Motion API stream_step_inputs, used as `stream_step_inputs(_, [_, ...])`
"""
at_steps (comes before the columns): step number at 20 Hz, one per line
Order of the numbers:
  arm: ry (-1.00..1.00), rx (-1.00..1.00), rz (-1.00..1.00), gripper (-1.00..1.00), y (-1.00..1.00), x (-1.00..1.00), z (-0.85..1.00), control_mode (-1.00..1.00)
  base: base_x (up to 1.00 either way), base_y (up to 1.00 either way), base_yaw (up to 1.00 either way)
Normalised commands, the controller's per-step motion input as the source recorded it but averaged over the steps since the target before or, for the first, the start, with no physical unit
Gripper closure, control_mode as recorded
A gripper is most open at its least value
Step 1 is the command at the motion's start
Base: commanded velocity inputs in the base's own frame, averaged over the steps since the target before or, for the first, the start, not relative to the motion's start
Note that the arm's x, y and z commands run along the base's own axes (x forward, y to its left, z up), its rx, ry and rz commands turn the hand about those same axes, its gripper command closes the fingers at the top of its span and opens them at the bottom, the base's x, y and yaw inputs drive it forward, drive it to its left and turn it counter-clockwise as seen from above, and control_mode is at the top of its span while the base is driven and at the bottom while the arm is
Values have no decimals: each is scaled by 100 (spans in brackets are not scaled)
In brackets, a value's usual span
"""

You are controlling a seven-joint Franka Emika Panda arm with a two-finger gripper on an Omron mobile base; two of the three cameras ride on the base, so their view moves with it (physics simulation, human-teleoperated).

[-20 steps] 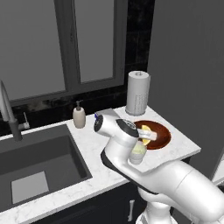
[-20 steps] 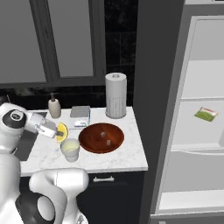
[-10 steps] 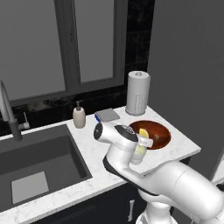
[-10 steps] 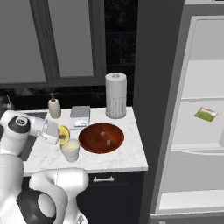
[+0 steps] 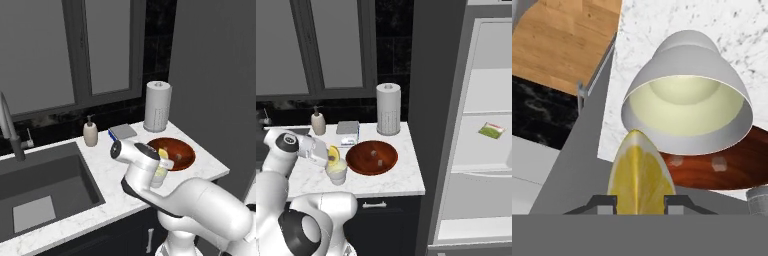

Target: Grab a lemon wedge from the fridge and one ice cube from the ice bowl, and put them in the glass of lemonade.

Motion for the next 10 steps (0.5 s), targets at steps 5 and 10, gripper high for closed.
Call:
stream_step_inputs(5, [0,0,0,100,0,25,-25,-100,0,0,0])
stream_step_inputs(10, [0,0,0,100,0,22,-24,-100,0,0,0])
